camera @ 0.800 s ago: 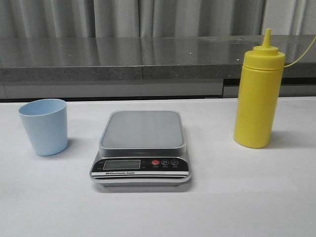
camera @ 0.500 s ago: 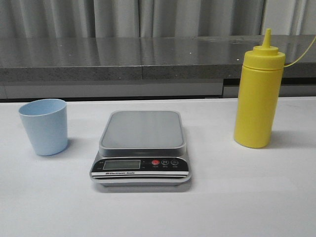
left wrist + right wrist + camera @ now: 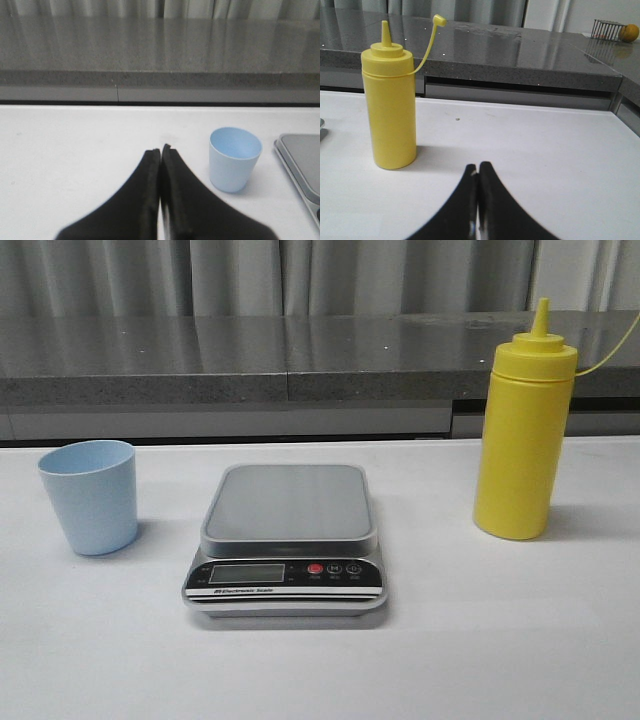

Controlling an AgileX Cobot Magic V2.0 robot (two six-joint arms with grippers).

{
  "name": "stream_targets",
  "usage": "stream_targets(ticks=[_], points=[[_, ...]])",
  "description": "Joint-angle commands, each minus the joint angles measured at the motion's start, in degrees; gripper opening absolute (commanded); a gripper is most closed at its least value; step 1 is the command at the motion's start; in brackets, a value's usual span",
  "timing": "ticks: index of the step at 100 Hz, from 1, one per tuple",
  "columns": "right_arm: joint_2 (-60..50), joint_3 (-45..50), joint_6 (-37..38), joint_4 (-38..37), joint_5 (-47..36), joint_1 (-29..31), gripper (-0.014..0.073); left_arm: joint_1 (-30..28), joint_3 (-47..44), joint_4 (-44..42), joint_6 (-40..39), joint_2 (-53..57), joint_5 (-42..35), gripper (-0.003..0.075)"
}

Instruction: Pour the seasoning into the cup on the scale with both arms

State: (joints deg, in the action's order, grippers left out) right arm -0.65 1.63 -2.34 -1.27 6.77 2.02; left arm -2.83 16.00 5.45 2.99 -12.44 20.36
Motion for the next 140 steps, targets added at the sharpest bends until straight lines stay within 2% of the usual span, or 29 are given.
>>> stream_targets(ticks=[1, 16, 21, 28, 45, 52, 92, 108, 140], points=[[-1.03, -1.07, -0.53, 0.09, -4.50, 0.31, -0.0060, 0.26, 6.51, 0.31, -0.27, -7.31, -0.07, -0.0020], [-1.03, -1.07, -0.53, 0.09, -4.50, 0.31, -0.0060, 0.26, 13.12, 0.06, -0.18, -18.50, 3.25, -0.0014], [-1.03, -1.07, -0.53, 0.09, -4.50, 0.31, -0.0060, 0.26, 15.65, 0.06, -0.18, -22.83, 4.56, 0.0016], [-1.03, -1.07, -0.53, 0.09, -4.50, 0.31, -0.0060, 0.26, 18.68, 0.06, -0.18, -28.09, 5.63, 0.0106], [-1.03, -1.07, -0.53, 0.09, -4.50, 0.31, -0.0060, 0.26, 25.44, 1.47, -0.18, -38.76, 5.88, 0.0430], [-1.03, -1.07, -0.53, 0.09, -4.50, 0.31, -0.0060, 0.26, 28.16, 2.91, -0.18, -42.60, 5.96, 0.0510], [-1.03, -1.07, -0.53, 0.09, -4.50, 0.31, -0.0060, 8.38, 43.20, 4.12, 2.02, -62.61, 12.18, 0.0512], [-1.03, -1.07, -0.53, 0.09, -4.50, 0.31, -0.0060, 9.53, 47.64, 4.12, 2.02, -69.75, 15.40, 0.0512], [-1.03, -1.07, -0.53, 0.09, -4.50, 0.31, -0.0060, 9.62, 52.10, 4.12, 2.02, -79.97, 15.36, 0.0512]])
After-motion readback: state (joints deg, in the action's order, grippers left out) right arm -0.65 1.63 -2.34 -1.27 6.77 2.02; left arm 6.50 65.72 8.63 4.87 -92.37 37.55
